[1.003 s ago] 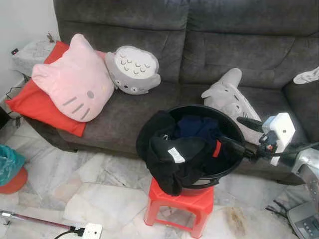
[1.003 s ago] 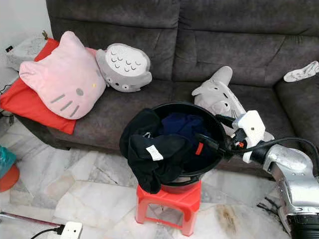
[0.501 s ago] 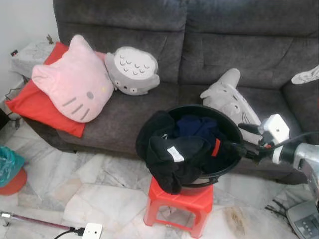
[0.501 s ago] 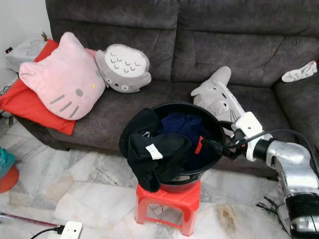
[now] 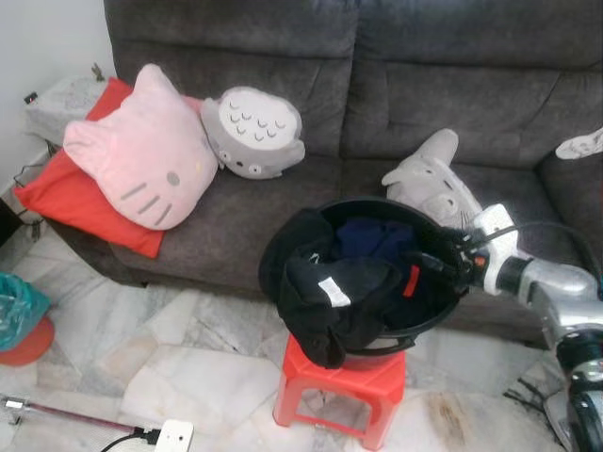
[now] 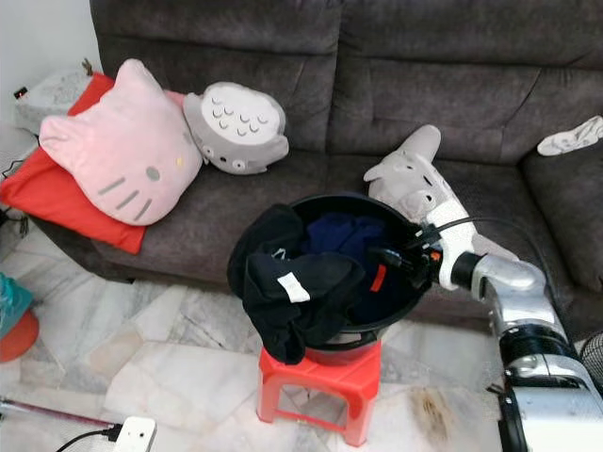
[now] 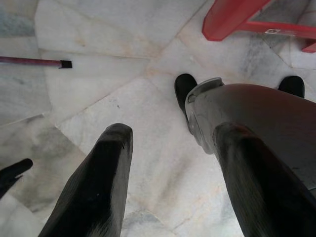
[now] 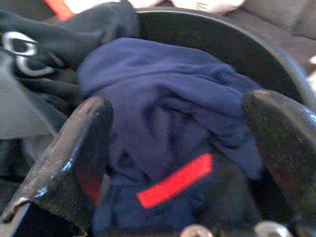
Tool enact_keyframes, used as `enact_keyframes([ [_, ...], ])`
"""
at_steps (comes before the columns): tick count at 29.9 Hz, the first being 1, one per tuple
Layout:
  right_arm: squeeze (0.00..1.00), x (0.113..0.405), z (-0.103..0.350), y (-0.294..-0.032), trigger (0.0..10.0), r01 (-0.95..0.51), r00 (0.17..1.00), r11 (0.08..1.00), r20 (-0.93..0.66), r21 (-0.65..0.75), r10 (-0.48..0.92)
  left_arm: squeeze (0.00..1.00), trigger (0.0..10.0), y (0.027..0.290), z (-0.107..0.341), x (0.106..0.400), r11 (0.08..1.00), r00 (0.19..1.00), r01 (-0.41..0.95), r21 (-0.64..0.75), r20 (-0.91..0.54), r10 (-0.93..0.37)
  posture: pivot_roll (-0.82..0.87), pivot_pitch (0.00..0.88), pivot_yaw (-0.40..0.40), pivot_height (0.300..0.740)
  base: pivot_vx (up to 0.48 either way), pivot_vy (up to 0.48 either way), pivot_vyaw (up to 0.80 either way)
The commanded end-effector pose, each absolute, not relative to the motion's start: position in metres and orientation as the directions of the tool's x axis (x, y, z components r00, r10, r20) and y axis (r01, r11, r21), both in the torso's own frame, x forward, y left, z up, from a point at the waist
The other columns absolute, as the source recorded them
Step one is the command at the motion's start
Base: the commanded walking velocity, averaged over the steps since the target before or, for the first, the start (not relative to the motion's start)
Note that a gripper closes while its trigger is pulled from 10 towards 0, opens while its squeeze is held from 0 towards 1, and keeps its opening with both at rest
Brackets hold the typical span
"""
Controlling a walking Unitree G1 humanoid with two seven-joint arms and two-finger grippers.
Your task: Hang hanger
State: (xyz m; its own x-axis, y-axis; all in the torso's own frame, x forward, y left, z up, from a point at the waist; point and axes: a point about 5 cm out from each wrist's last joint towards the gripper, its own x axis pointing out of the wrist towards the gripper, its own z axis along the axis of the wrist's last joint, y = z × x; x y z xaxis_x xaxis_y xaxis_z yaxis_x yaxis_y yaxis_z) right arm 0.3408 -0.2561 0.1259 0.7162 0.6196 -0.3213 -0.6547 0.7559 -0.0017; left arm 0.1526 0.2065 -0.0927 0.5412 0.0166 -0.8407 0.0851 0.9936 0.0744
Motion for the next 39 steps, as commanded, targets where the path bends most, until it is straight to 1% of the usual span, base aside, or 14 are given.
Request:
enact_keyframes([
  [1,0.00,0.344,0.128,-0.248,10.0,-0.695,0.679,0.719,-0.317,0.014,0.663,0.00,10.0,0.210,-0.095,0.146,0.992,0.513,0.089,0.085,-0.858,0.028,-0.06,0.087,0.046,0.740,0.000,0.000,0.00],
  [11,0.00,0.344,0.124,-0.233,10.0,-0.786,0.554,0.612,-0.341,0.087,0.760,0.00,10.0,0.210,-0.095,0.146,0.993,0.516,0.075,0.087,-0.856,0.036,-0.04,0.091,0.032,0.740,0.000,0.000,0.00],
  [14,0.00,0.344,0.124,-0.234,10.0,-0.792,0.544,0.605,-0.356,0.082,0.760,0.00,10.0,0.210,-0.095,0.145,0.994,0.516,0.072,0.087,-0.856,0.038,-0.04,0.094,0.030,0.740,0.000,0.000,0.00],
  [17,0.00,0.345,0.128,-0.237,10.0,-0.783,0.564,0.620,-0.356,0.058,0.745,0.00,10.0,0.210,-0.095,0.145,0.994,0.517,0.069,0.086,-0.855,0.038,-0.04,0.095,0.025,0.740,0.000,0.000,0.00],
  [22,0.00,0.350,0.143,-0.259,10.0,-0.692,0.685,0.722,-0.321,-0.004,0.654,0.00,10.0,0.209,-0.096,0.145,0.994,0.518,0.070,0.082,-0.855,0.034,-0.05,0.090,0.024,0.740,0.000,0.000,0.00],
  [25,0.00,0.349,0.146,-0.264,10.0,-0.680,0.698,0.733,-0.299,0.009,0.651,0.00,10.0,0.208,-0.096,0.145,0.994,0.518,0.071,0.080,-0.855,0.032,-0.05,0.090,0.023,0.740,0.000,0.000,0.00],
  [28,0.00,0.346,0.160,-0.273,10.0,-0.711,0.678,0.701,-0.209,0.057,0.704,0.00,10.0,0.208,-0.096,0.145,0.994,0.517,0.075,0.080,-0.855,0.030,-0.06,0.090,0.023,0.740,0.000,0.000,0.00],
  [30,0.00,0.344,0.163,-0.273,10.0,-0.738,0.651,0.673,-0.202,0.059,0.732,0.00,10.0,0.208,-0.096,0.145,0.994,0.517,0.076,0.080,-0.856,0.029,-0.06,0.090,0.023,0.740,0.000,0.000,0.00],
  [31,0.00,0.342,0.164,-0.272,10.0,-0.773,0.606,0.629,-0.193,0.086,0.771,0.00,10.0,0.208,-0.096,0.145,0.994,0.516,0.078,0.080,-0.856,0.029,-0.06,0.090,0.023,0.740,0.000,0.000,0.00],
  [32,0.00,0.342,0.164,-0.272,10.0,-0.773,0.606,0.629,-0.193,0.086,0.771,0.00,10.0,0.208,-0.096,0.145,0.994,0.516,0.078,0.080,-0.856,0.029,-0.06,0.090,0.023,0.740,0.000,0.000,0.00],
  [33,0.00,0.338,0.167,-0.270,10.0,-0.826,0.533,0.553,-0.167,0.108,0.829,0.00,10.0,0.208,-0.096,0.145,0.994,0.516,0.078,0.080,-0.856,0.028,-0.06,0.088,0.022,0.740,0.000,0.000,0.00],
  [35,0.00,0.336,0.167,-0.269,10.0,-0.844,0.504,0.525,-0.167,0.114,0.847,0.00,10.0,0.208,-0.096,0.145,0.994,0.516,0.078,0.080,-0.856,0.028,-0.06,0.088,0.022,0.740,0.000,0.000,0.00],
  [37,0.00,0.331,0.164,-0.268,10.0,-0.884,0.424,0.452,-0.202,0.119,0.883,0.00,10.0,0.208,-0.096,0.145,0.994,0.516,0.078,0.078,-0.856,0.027,-0.06,0.088,0.022,0.740,0.000,0.000,0.00],
  [39,0.00,0.329,0.161,-0.267,10.0,-0.892,0.404,0.436,-0.223,0.118,0.887,0.00,10.0,0.208,-0.096,0.145,0.994,0.516,0.078,0.078,-0.856,0.027,-0.07,0.088,0.021,0.740,0.000,0.000,0.00],
])
